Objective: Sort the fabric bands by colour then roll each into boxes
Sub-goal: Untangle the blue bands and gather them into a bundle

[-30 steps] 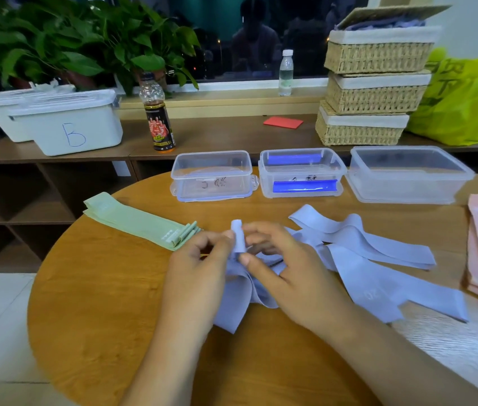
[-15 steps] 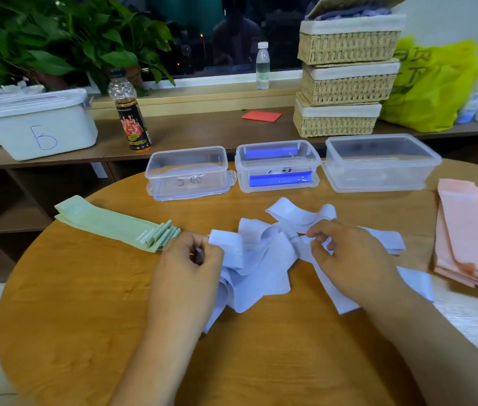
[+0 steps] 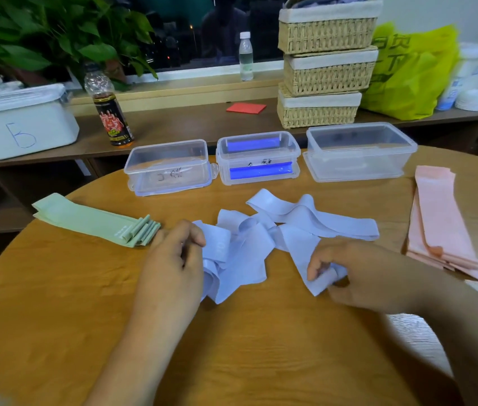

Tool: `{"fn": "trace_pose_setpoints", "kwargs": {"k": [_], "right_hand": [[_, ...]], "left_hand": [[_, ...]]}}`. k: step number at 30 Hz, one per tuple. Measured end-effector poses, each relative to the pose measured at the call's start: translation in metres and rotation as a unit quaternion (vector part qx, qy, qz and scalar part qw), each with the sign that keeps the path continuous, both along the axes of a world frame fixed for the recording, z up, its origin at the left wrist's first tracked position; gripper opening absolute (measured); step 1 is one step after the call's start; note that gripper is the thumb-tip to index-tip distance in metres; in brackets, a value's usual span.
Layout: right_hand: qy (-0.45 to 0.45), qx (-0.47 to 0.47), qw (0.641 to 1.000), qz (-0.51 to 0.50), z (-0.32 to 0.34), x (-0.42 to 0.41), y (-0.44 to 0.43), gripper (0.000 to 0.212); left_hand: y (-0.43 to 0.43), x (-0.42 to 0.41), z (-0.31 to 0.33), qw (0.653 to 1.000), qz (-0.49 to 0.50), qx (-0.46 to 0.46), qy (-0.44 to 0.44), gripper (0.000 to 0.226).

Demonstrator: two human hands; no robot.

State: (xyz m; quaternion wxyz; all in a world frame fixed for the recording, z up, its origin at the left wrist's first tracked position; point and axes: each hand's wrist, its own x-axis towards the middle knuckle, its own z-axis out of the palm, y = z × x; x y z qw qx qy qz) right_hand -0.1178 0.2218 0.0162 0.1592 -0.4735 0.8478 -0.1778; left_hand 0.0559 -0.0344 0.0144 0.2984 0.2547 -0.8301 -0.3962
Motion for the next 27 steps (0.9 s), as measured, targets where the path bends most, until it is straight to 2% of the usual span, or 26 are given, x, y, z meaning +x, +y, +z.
{"fn": "trace_pose_setpoints", "kwargs": {"k": [2,5,8,11,15,18,21,25,27], "right_hand": [[0.027,-0.050,0.998,-0.028,-0.005,0.000,-0.005,0.020],[-0.021,-0.180,0.979,-0.094,-0.001,0.010,-0.013,0.009],[-0.072,-0.325,0.926,-0.178,0.007,0.028,-0.030,0.016],[-0.170,-0.406,0.872,-0.212,0.009,0.049,-0.056,0.026],[-0.242,-0.437,0.839,-0.215,0.002,0.070,-0.087,0.012],[-0.236,-0.438,0.839,-0.222,-0.004,0.074,-0.098,0.011],[-0.272,-0.428,0.839,-0.197,-0.005,0.075,-0.100,0.009],[-0.342,-0.417,0.825,-0.169,-0.007,0.076,-0.099,0.036],[-0.350,-0.401,0.833,-0.149,-0.006,0.076,-0.098,0.041]], "left_hand": [[0.004,-0.002,-0.001,1.000,-0.002,0.006,0.005,0.035],[0.010,-0.002,0.003,1.000,-0.005,0.012,0.015,0.035],[0.020,0.000,0.007,1.000,-0.019,0.003,0.018,0.030],[0.032,0.000,0.008,0.999,-0.042,0.012,0.019,0.025],[0.044,-0.003,0.006,0.998,-0.060,0.012,0.028,0.017],[0.042,-0.005,0.005,0.998,-0.054,0.025,0.038,0.016],[0.038,-0.004,0.004,0.997,-0.047,0.031,0.046,0.015],[0.033,-0.005,0.005,0.996,-0.036,0.064,0.054,0.015],[0.028,-0.005,0.002,0.997,-0.018,0.061,0.045,0.007]]}}
